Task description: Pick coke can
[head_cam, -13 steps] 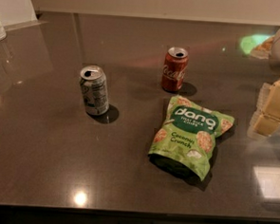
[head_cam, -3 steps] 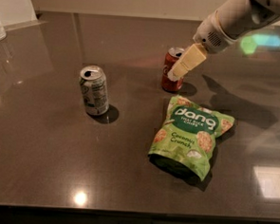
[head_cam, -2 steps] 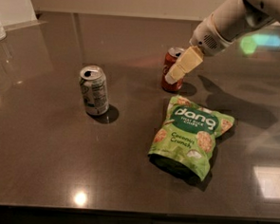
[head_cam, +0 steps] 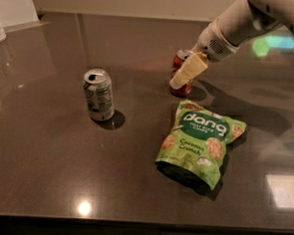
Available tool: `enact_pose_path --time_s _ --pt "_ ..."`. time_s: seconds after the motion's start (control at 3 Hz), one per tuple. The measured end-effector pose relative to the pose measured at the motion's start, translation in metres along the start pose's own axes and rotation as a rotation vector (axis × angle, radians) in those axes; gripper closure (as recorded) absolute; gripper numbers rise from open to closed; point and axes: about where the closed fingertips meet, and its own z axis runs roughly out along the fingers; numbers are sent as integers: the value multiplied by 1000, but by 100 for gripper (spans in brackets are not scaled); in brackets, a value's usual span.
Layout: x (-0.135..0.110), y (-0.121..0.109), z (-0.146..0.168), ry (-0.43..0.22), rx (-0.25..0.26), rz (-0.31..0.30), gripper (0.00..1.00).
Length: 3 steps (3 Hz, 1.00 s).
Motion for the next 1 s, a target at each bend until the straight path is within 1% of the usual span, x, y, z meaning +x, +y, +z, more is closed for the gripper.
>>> enact_pose_path --time_s 0.67,1.0 --pt "-6 -4 -1 -20 -12 9 64" --pt "-17 0 -27 -38 -14 -15 95"
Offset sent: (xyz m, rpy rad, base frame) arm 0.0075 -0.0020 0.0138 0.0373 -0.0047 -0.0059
